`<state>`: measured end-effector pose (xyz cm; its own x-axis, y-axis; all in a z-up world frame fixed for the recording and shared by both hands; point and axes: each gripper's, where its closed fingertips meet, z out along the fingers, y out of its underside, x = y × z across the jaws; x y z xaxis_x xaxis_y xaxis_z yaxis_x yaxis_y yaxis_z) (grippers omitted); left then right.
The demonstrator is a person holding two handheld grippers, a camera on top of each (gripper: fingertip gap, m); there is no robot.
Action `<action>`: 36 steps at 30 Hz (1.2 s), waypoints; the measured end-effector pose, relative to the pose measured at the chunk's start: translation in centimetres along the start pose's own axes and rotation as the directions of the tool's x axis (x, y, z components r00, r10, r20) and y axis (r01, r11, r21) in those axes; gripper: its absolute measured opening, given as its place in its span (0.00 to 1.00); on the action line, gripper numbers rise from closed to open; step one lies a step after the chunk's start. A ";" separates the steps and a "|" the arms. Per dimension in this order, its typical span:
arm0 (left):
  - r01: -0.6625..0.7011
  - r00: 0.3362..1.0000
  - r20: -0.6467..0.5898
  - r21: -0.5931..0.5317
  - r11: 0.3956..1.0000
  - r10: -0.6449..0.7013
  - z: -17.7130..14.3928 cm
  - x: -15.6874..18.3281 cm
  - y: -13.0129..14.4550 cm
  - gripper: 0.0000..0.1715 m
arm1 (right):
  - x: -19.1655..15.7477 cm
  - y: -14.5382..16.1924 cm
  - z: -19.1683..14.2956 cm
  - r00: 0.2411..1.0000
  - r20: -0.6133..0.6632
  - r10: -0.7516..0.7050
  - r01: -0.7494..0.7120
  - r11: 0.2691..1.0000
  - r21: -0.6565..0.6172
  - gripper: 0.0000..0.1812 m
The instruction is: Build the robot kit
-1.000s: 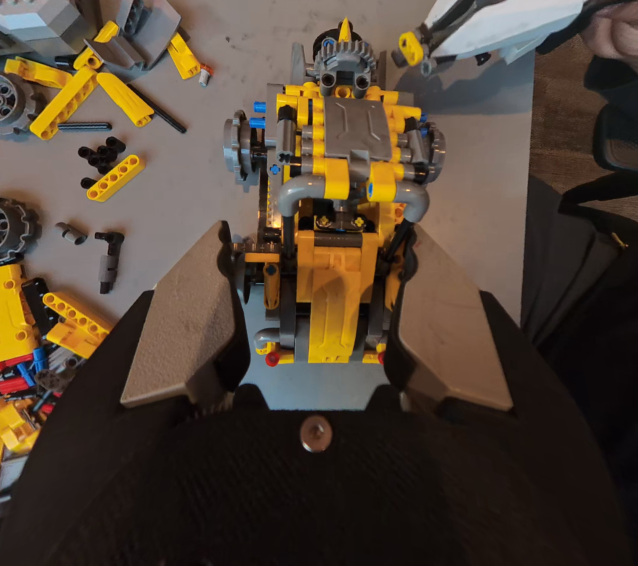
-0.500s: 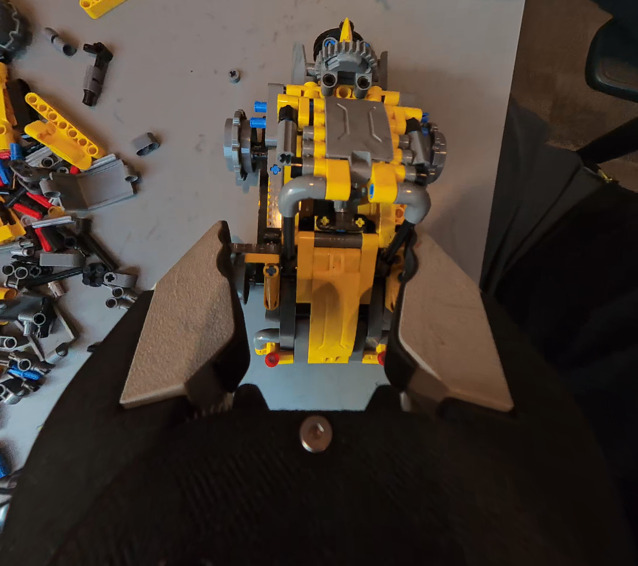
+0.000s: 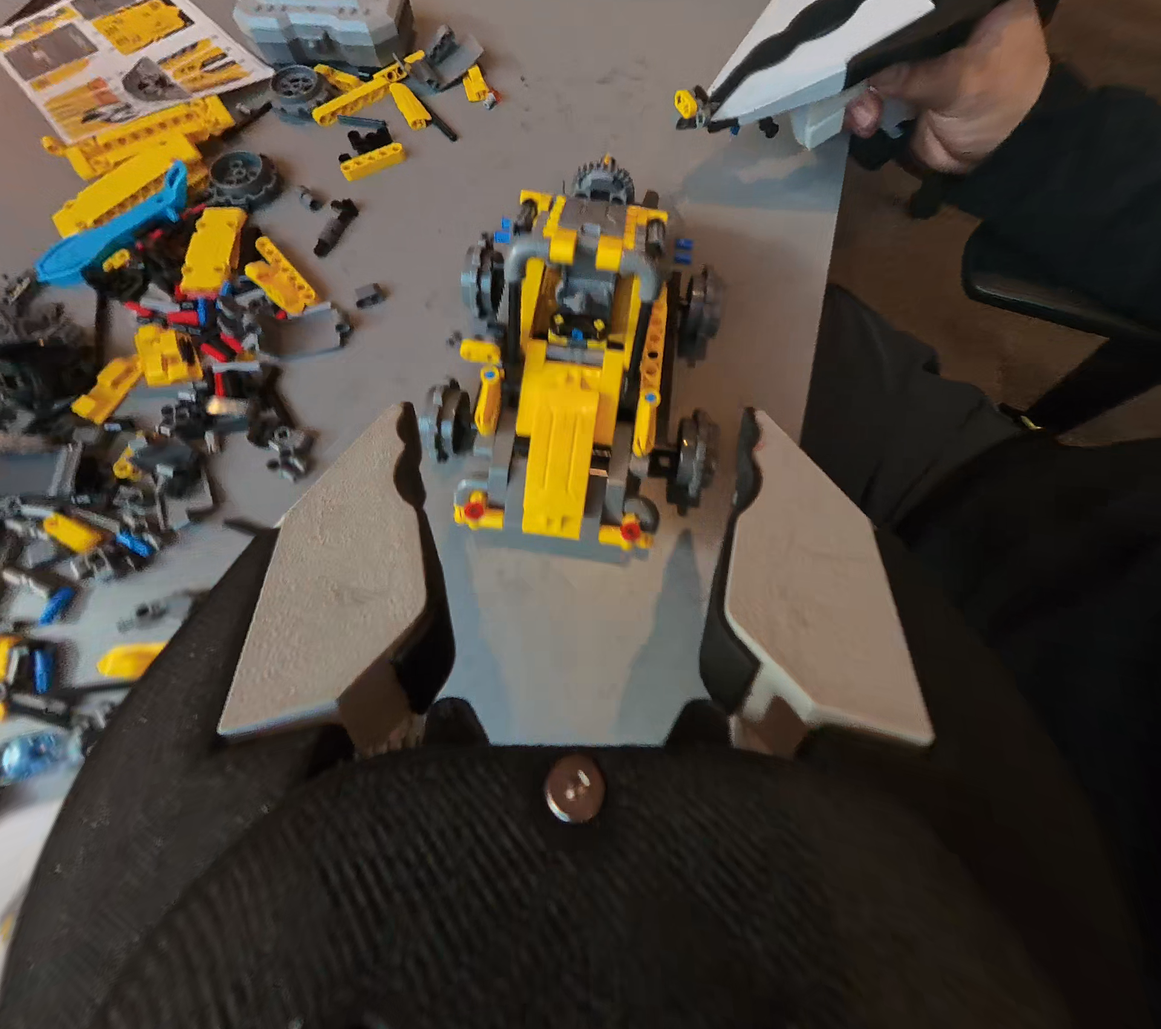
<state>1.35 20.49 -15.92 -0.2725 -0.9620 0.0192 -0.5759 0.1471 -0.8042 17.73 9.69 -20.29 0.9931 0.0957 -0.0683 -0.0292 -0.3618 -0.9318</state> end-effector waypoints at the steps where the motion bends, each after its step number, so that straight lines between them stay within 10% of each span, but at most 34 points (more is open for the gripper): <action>1: 0.028 1.000 -0.001 0.005 1.000 -0.028 -0.8 0.2 1.0 0.57 | -0.1 -0.1 -0.1 1.000 0.007 0.007 -0.007 1.000 0.009 0.04; 9: 0.195 0.974 0.105 0.056 0.979 -0.200 -4.2 0.3 8.0 0.54 | -1.0 -3.9 -1.5 0.985 0.120 0.120 -0.142 0.970 0.197 0.03; 17: 0.283 0.956 -0.004 0.261 0.923 -0.292 -4.7 0.5 7.4 0.50 | -0.3 -9.4 -2.1 0.971 0.191 0.142 -0.191 0.944 0.270 0.03; 26: 0.175 0.977 0.059 0.324 0.930 -0.204 -4.6 -1.6 5.6 0.46 | -1.0 -12.3 7.9 0.931 0.309 -0.192 0.233 0.967 -0.100 0.04; 36: 0.124 0.991 0.002 0.322 0.939 -0.132 -3.8 -2.3 5.0 0.24 | -2.4 -10.6 16.2 0.824 0.504 -0.258 0.359 0.927 -0.111 0.04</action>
<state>-3.86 24.30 -17.67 -0.1926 -0.9734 0.1240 -0.3262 -0.0556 -0.9437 13.86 28.33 -16.06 0.7682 0.6401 0.0047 0.3418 -0.4040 -0.8485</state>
